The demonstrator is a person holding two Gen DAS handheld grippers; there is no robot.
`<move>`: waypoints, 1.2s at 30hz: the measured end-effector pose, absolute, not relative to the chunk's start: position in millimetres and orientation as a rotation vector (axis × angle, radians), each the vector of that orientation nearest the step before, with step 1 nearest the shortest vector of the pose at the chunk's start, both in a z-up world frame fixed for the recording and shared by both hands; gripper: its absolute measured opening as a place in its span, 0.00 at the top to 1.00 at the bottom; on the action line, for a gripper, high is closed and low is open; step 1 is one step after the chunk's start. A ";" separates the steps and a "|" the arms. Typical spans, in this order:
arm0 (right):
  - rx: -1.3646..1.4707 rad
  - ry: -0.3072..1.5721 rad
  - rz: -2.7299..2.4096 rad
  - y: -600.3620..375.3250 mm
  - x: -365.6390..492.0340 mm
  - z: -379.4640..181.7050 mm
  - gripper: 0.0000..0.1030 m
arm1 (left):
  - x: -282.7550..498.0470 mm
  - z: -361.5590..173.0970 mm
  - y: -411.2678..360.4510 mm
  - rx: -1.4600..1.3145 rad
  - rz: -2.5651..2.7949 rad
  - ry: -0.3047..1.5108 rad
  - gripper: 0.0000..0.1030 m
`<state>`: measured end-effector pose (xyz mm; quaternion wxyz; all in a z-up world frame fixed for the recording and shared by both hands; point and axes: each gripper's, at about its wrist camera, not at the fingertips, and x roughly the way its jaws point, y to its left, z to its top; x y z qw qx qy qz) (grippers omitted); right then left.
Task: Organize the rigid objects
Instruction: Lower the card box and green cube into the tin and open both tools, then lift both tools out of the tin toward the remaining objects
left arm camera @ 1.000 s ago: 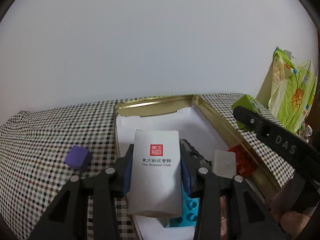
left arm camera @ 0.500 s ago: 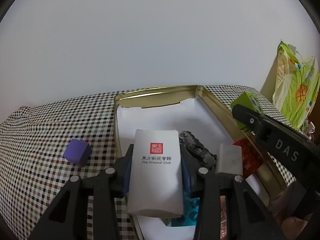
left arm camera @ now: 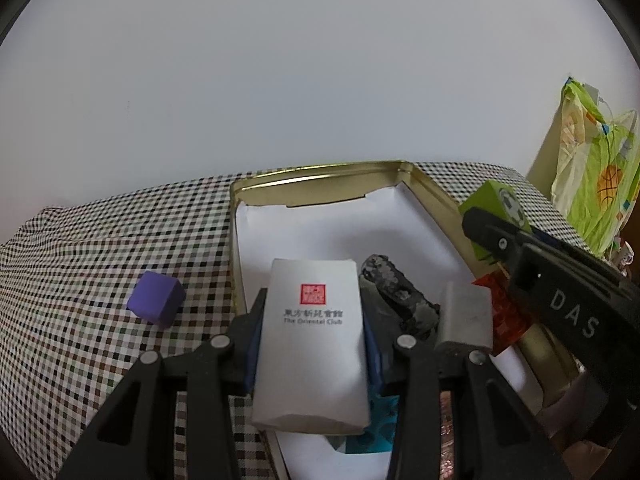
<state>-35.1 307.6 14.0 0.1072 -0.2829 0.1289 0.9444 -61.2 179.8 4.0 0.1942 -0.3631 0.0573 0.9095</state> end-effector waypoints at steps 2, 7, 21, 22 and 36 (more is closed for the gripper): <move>-0.841 0.382 2.779 308.0 -35.6 13.9 0.66 | -60.8 3.9 180.4 -1.020 2.548 0.166 0.61; -0.858 0.373 2.779 307.6 -37.0 14.0 0.66 | -64.1 1.5 179.3 -1.035 2.537 0.184 0.60; -0.751 0.504 2.804 320.8 -21.3 16.9 0.32 | -54.5 12.6 169.2 -0.953 2.595 0.115 0.01; -0.742 0.530 2.804 322.2 -20.4 16.7 0.32 | -55.6 12.2 167.5 -0.964 2.586 0.097 0.01; -0.672 0.733 2.825 332.5 -13.7 14.7 0.32 | -56.6 17.3 148.7 -0.936 2.661 -0.004 0.01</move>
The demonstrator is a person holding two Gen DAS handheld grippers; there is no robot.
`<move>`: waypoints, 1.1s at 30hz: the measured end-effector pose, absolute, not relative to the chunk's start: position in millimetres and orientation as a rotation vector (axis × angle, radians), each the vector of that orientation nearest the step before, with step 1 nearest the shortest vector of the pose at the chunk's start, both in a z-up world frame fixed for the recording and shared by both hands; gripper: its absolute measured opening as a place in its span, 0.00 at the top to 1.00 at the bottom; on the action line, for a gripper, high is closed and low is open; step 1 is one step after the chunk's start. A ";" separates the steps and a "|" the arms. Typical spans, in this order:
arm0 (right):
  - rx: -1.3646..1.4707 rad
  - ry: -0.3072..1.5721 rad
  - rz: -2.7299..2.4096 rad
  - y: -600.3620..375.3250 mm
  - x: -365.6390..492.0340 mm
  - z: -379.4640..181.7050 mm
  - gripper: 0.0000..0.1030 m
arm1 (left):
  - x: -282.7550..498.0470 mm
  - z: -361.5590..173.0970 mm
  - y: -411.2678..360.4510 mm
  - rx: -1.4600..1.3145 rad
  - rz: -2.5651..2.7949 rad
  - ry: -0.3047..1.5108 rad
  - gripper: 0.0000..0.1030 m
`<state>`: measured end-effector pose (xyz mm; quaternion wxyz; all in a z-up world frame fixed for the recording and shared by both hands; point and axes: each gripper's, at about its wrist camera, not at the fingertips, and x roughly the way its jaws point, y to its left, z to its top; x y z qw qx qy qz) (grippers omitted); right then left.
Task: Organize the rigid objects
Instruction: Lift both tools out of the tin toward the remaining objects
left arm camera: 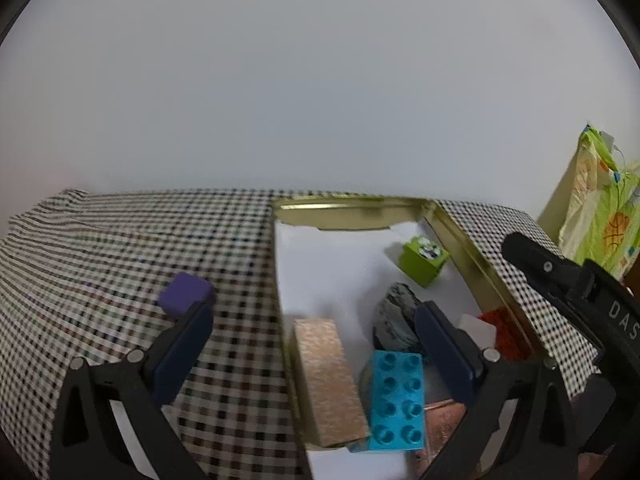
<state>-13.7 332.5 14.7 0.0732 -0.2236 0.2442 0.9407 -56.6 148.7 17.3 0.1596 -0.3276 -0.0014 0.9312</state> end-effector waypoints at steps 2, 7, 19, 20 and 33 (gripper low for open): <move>-0.654 0.736 2.832 331.3 -12.4 16.0 0.32 | -55.2 19.7 144.5 -0.914 2.677 -0.012 0.01; -0.621 0.727 2.851 328.6 -8.7 18.4 0.32 | -55.8 19.5 140.3 -0.912 2.686 -0.008 0.01; -0.632 0.696 2.849 321.7 -14.6 14.1 0.32 | -55.8 19.8 137.6 -0.894 2.707 -0.018 0.01; -0.630 0.700 2.849 323.0 -12.9 13.8 0.32 | -55.3 19.7 138.6 -0.892 2.706 -0.015 0.01; -0.586 0.692 2.848 327.4 -10.4 11.6 0.32 | -30.1 23.7 160.6 -0.726 2.685 0.153 0.01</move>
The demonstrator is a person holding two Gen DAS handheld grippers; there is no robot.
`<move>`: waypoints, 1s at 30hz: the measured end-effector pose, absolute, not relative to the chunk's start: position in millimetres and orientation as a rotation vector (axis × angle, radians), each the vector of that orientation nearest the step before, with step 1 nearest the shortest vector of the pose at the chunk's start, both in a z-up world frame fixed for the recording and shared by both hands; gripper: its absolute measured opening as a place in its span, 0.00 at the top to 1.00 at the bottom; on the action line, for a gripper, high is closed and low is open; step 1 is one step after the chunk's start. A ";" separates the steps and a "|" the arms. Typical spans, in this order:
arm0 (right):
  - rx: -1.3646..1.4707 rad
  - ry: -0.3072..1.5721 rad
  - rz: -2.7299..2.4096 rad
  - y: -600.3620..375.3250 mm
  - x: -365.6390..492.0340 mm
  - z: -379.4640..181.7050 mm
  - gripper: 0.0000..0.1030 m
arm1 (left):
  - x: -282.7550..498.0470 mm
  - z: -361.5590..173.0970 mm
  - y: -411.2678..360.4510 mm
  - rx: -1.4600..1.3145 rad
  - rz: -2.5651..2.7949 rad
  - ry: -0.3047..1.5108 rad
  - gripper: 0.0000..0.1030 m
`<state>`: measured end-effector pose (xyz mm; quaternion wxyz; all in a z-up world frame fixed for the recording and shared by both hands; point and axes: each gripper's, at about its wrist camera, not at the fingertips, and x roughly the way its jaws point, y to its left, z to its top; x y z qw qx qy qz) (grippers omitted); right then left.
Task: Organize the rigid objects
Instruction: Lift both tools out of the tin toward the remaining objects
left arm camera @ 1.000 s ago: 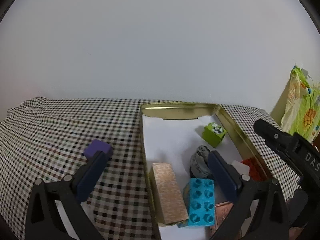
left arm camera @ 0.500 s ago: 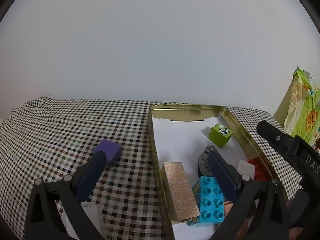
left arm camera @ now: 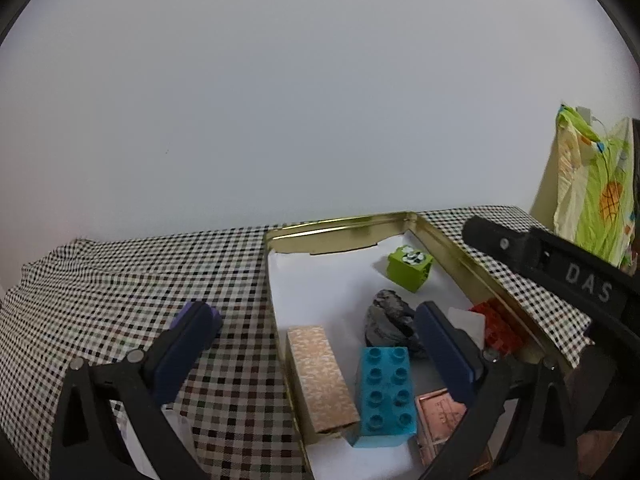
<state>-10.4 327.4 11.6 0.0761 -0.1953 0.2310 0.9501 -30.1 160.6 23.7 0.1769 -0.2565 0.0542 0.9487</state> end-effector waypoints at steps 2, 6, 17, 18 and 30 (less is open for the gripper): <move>-0.560 0.688 2.845 327.2 -8.4 11.8 0.32 | -31.4 24.4 155.7 -0.728 2.695 0.138 0.01; -0.507 0.669 2.832 324.9 -3.5 11.5 0.32 | -38.1 22.6 140.0 -0.769 2.703 0.062 0.01; -0.444 0.617 2.832 297.7 2.8 7.7 0.32 | -38.3 18.6 120.6 -0.772 2.745 0.068 0.01; -0.445 0.615 2.830 305.8 -4.3 5.6 0.32 | -39.9 17.4 119.9 -0.776 2.746 0.064 0.01; -0.448 0.519 2.837 288.2 -3.6 3.7 0.31 | -27.0 5.8 95.9 -0.821 2.791 0.075 0.01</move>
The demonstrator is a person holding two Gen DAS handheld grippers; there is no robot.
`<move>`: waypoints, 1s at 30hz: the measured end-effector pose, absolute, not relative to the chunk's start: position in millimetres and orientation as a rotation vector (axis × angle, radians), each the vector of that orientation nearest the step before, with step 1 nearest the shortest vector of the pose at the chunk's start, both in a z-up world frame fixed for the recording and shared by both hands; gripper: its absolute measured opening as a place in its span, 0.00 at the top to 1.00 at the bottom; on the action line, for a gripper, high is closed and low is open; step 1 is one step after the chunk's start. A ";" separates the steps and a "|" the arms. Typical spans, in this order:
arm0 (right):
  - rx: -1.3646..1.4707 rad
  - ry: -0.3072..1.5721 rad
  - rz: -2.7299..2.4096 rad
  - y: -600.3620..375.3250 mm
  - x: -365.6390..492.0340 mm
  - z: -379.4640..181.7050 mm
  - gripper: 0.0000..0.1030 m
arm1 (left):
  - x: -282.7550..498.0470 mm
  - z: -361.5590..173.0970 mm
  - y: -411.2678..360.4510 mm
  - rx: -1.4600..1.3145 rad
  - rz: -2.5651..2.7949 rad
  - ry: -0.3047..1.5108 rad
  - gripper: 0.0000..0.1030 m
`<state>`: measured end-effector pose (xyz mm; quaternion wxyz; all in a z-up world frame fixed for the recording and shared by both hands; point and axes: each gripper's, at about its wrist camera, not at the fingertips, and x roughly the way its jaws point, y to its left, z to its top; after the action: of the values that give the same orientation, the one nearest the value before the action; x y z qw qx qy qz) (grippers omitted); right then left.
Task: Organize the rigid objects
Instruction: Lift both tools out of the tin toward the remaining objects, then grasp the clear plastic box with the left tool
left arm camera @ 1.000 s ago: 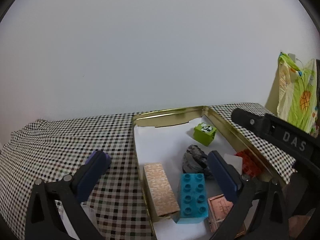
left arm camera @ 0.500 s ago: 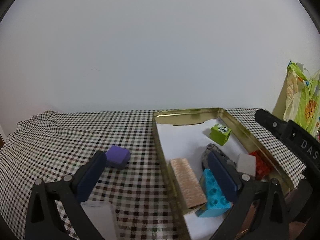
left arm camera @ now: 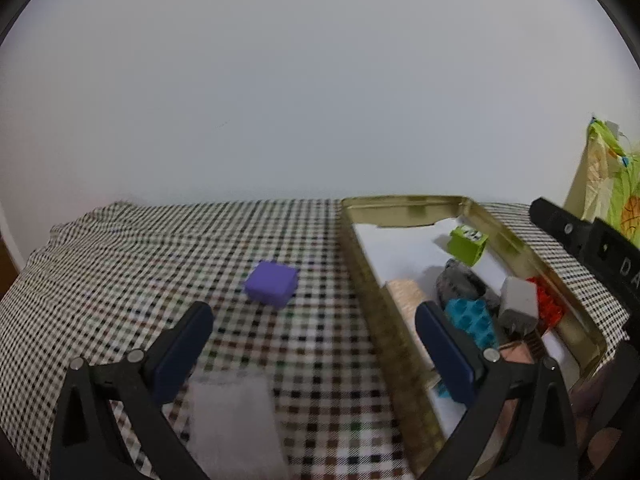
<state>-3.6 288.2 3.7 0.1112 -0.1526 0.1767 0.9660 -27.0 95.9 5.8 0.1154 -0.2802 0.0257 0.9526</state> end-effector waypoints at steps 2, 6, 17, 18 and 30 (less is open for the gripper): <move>-0.453 0.514 2.842 288.8 -6.7 1.9 0.31 | -24.4 3.3 89.3 -0.841 2.807 0.062 0.01; -0.456 0.506 2.848 283.6 -2.1 5.1 0.31 | -13.8 -1.7 75.5 -0.900 2.838 0.025 0.01; -0.452 0.533 2.847 284.9 -4.0 5.3 0.31 | -1.0 -19.1 51.2 -1.091 2.822 -0.096 0.07; -0.450 0.537 2.850 285.4 -4.0 5.7 0.31 | -3.2 -21.4 50.4 -1.124 2.801 -0.109 0.11; -0.432 0.543 2.864 289.6 -7.4 7.2 0.31 | -17.1 -36.4 43.9 -1.283 2.700 -0.073 0.47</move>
<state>-7.4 289.6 7.2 0.0970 -0.1459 0.1835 0.9673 -17.1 43.9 -36.5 0.0754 -0.4278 -0.0245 0.9004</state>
